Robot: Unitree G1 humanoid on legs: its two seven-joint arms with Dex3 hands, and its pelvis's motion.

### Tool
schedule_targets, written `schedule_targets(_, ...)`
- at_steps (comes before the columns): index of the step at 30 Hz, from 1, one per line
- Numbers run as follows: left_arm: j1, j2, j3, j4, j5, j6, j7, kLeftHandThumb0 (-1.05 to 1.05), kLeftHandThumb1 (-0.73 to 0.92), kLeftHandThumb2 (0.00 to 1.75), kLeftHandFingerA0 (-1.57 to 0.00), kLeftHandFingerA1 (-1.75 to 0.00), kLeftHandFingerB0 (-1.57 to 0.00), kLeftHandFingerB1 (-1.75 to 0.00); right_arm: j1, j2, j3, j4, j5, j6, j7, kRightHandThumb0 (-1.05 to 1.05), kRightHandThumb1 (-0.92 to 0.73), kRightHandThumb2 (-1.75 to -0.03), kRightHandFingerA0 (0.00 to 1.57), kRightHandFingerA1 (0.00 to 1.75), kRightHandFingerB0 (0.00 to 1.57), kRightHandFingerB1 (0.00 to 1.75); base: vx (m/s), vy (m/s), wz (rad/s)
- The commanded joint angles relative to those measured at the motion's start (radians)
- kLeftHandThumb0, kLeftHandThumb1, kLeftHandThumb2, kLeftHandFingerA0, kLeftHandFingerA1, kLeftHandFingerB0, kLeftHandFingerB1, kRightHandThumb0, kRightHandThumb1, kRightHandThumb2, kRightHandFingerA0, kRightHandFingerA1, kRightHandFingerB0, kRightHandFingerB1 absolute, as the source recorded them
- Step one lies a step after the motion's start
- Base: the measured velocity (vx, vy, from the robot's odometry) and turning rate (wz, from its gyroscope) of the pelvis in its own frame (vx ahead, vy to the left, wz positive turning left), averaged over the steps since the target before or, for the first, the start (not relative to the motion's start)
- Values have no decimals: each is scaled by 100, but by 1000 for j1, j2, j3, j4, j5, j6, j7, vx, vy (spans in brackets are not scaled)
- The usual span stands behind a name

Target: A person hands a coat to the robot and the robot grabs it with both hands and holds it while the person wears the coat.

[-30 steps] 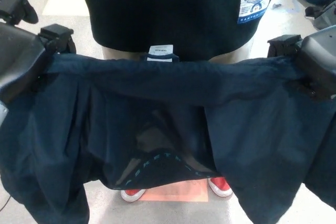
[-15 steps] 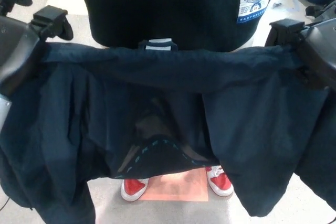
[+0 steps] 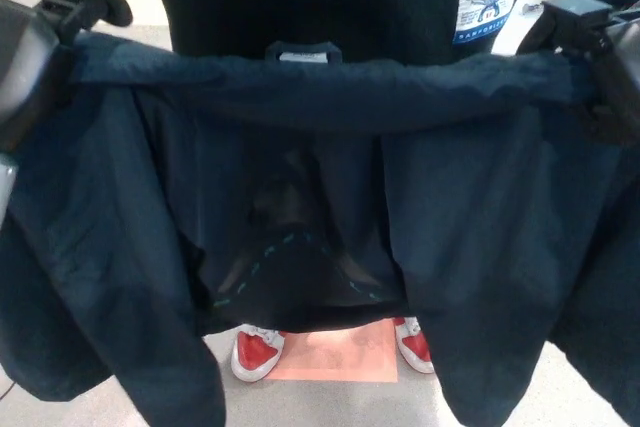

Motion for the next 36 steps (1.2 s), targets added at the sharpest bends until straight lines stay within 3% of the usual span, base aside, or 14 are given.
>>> schedule_targets(1, -142, 20, 135, 51, 40, -76, 397, -13, 78, 64, -86, -170, -63, -109, -181, 37, -172, 71, -26, -86, -437, -8, -55, -107, 124, 127, 75, 96, 0, 0, 0)
schedule_targets(2, -157, 24, 133, 57, 46, -71, 400, -11, 74, 65, -92, -170, -58, -108, -198, 36, -171, 79, -27, -87, -434, -10, -68, -85, 106, 154, 67, 109, 0, 0, 0)
schedule_targets(5, -198, 31, 123, 88, 68, -55, 422, -13, 74, 65, -93, -171, -56, -110, -238, 34, -169, 111, -36, -95, -443, -7, -70, -83, 102, 161, 68, 112, 0, 0, 0)
schedule_targets(6, -223, 34, 120, 101, 67, -57, 416, -15, 75, 63, -89, -168, -61, -109, -264, 29, -162, 129, -48, -88, -443, -10, -74, -69, 100, 170, 64, 112, 0, 0, 0)
schedule_targets(12, -304, 48, 110, 152, 63, -85, 393, -17, 72, 64, -92, -169, -65, -102, -357, 11, -141, 209, -61, -104, -445, -16, -79, -70, 95, 171, 64, 114, 0, 0, 0)
schedule_targets(13, -336, 54, 105, 172, 57, -98, 375, -15, 73, 62, -88, -172, -66, -103, -393, 5, -137, 242, -53, -116, -434, -8, -70, -79, 92, 174, 61, 121, 0, 0, 0)
schedule_targets(19, -473, 63, 76, 256, 72, -93, 335, -17, 74, 62, -86, -171, -61, -114, -550, -23, -119, 404, -39, -155, -411, -8, -74, -76, 91, 171, 59, 124, 0, 0, 0)
schedule_targets(20, -505, 63, 69, 276, 73, -95, 325, -21, 50, 89, -121, -137, -74, -94, -593, -32, -111, 455, -43, -166, -418, -8, -77, -71, 96, 168, 63, 117, 0, 0, 0)
schedule_targets(21, -528, 66, 62, 299, 73, -103, 322, -18, 65, 62, -91, -167, -68, -98, -621, -39, -104, 492, -47, -180, -426, -7, -78, -71, 96, 168, 63, 116, 0, 0, 0)
schedule_targets(23, -551, 70, 53, 331, 77, -115, 328, -18, 65, 62, -91, -167, -68, -98, -648, -45, -95, 536, -52, -203, -443, -7, -78, -71, 96, 168, 63, 116, 0, 0, 0)
schedule_targets(24, -572, 69, 48, 354, 78, -117, 331, -15, 62, 59, -89, -171, -63, -109, -670, -47, -92, 562, -48, -208, -436, -8, -75, -75, 90, 170, 63, 116, 0, 0, 0)
schedule_targets(31, -692, 58, 9, 478, 97, -108, 331, -19, 62, 59, -92, -174, -63, -108, -787, -58, -58, 713, -55, -228, -442, -9, -74, -71, 91, 171, 62, 118, 0, 0, 0)
schedule_targets(32, -731, 64, -8, 513, 113, -102, 333, -24, 48, 89, -123, -137, -74, -92, -818, -63, -49, 756, -53, -245, -441, -7, -76, -69, 94, 169, 62, 120, 0, 0, 0)
schedule_targets(36, -780, 61, -35, 571, 125, -92, 364, -24, 47, 88, -125, -139, -74, -95, -857, -65, -28, 820, -54, -263, -457, -10, -73, -69, 91, 171, 60, 122, 0, 0, 0)
